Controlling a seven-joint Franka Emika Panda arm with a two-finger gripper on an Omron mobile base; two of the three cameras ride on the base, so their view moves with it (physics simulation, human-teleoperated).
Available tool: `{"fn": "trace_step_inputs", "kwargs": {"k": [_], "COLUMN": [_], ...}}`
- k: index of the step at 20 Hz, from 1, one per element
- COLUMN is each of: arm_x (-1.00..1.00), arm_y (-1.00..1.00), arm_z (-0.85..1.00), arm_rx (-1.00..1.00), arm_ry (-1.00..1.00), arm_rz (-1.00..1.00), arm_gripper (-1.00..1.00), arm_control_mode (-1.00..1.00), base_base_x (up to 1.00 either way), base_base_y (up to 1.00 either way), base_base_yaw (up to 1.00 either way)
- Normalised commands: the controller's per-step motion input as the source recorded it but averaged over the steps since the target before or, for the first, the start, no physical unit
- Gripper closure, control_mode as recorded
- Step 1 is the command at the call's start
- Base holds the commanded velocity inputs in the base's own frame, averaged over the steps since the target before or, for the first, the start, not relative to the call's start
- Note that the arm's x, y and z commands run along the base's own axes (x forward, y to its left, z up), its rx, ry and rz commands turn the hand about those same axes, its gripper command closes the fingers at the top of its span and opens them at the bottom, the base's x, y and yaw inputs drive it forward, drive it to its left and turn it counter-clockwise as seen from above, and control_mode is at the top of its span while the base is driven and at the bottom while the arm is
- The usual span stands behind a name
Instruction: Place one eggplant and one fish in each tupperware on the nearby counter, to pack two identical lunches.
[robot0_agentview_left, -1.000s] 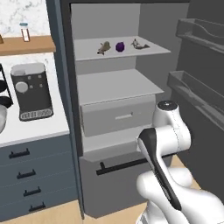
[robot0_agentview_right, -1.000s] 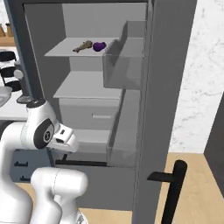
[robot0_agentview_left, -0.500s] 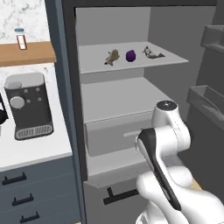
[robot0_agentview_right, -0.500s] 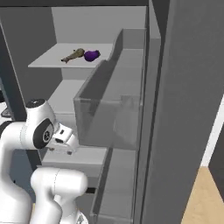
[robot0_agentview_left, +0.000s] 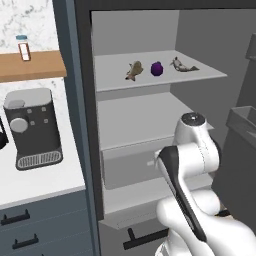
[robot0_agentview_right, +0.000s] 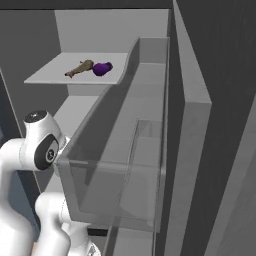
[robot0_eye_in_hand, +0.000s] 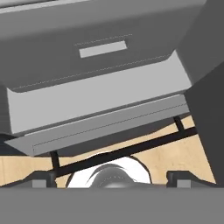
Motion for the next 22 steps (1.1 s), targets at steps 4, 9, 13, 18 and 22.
{"fn": "trace_step_inputs", "kwargs": {"k": [4,9,13,18,22], "arm_x": [-0.11,-0.04,0.00,0.00,0.00], "arm_y": [0.00,0.00,0.00,0.00,0.00], "arm_z": [0.64,0.86,0.78,0.64,0.65], "arm_rx": [0.00,0.04,0.00,0.00,0.00], "arm_ry": [-0.23,-0.16,-0.14,-0.21,-0.13], "arm_rz": [0.00,0.00,0.03,0.11,0.04], "arm_gripper": [-1.00,-1.00,-1.00,-1.00,-1.00], "arm_control_mode": [-1.00,-1.00,-1.00,-1.00,-1.00], "base_base_x": [0.00,0.00,0.00,0.00,0.00], "base_base_y": [0.00,0.00,0.00,0.00,0.00], "base_base_yaw": [0.00,0.00,0.00,0.00,0.00]}}
